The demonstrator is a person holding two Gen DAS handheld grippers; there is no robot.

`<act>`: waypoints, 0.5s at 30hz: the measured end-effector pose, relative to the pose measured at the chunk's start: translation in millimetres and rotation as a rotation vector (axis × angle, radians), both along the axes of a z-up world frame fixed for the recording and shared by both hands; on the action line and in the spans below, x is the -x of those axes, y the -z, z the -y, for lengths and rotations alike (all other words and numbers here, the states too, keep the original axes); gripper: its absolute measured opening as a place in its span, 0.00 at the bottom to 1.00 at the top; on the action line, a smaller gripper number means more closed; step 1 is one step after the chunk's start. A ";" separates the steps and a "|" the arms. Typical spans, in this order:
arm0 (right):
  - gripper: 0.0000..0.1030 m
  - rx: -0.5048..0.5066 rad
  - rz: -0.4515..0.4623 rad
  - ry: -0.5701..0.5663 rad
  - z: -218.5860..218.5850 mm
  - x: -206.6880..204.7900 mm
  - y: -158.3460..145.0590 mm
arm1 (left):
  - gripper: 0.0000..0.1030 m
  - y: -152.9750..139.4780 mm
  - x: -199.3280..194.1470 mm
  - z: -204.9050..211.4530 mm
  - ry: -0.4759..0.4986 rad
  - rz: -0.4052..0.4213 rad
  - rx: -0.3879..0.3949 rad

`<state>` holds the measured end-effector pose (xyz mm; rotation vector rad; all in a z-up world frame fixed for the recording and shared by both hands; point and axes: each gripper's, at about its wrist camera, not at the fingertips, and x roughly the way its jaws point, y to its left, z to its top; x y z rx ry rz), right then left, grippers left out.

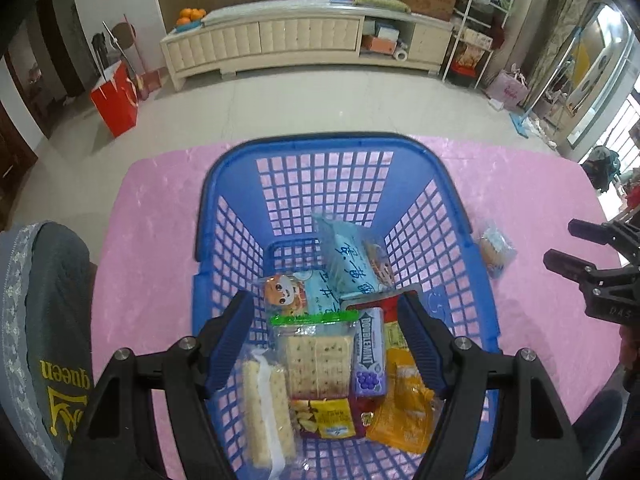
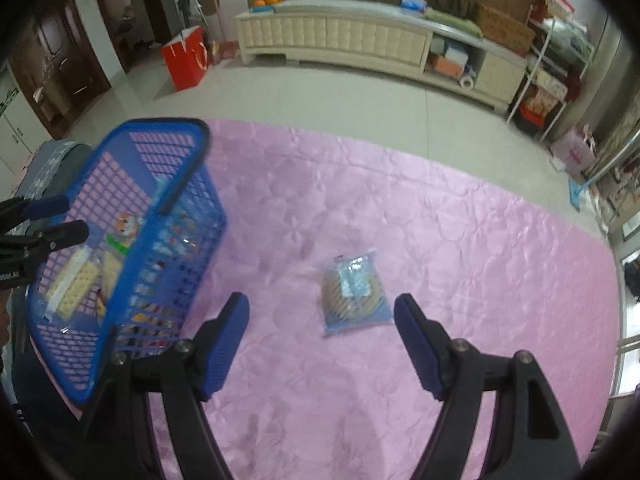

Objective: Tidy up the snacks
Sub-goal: 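Move the right gripper to the clear biscuit bag and grasp it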

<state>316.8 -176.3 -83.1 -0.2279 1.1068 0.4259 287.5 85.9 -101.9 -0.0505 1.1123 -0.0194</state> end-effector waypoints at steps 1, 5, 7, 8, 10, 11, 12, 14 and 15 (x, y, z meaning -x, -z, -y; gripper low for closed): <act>0.76 0.001 -0.015 0.003 0.8 -3.9 5.2 | 0.70 2.6 -2.7 -0.5 0.001 -0.007 -0.001; 0.76 0.013 -0.058 -0.007 0.0 -17.4 28.8 | 0.70 14.7 -12.7 0.5 -0.002 -0.023 -0.021; 0.76 0.015 -0.070 -0.009 -1.9 -22.7 37.6 | 0.70 21.1 -18.0 -0.1 -0.010 -0.034 -0.030; 0.76 0.011 -0.074 -0.016 -3.0 -26.1 42.3 | 0.70 26.1 -20.8 -0.9 -0.015 -0.047 -0.030; 0.76 0.019 -0.084 -0.017 -5.0 -32.0 51.4 | 0.70 32.2 -25.2 -0.2 -0.019 -0.059 -0.023; 0.76 0.021 -0.089 -0.018 -6.0 -35.6 56.2 | 0.70 33.0 -27.4 3.5 -0.010 -0.056 -0.037; 0.76 0.024 -0.098 -0.017 -6.5 -38.8 61.7 | 0.70 34.1 -28.5 6.9 0.002 -0.055 -0.059; 0.76 0.029 -0.114 -0.014 -6.8 -46.0 72.4 | 0.70 36.8 -30.7 12.9 0.023 -0.063 -0.083; 0.76 0.029 -0.121 -0.016 -6.2 -48.7 75.7 | 0.70 37.7 -31.4 15.4 0.030 -0.061 -0.088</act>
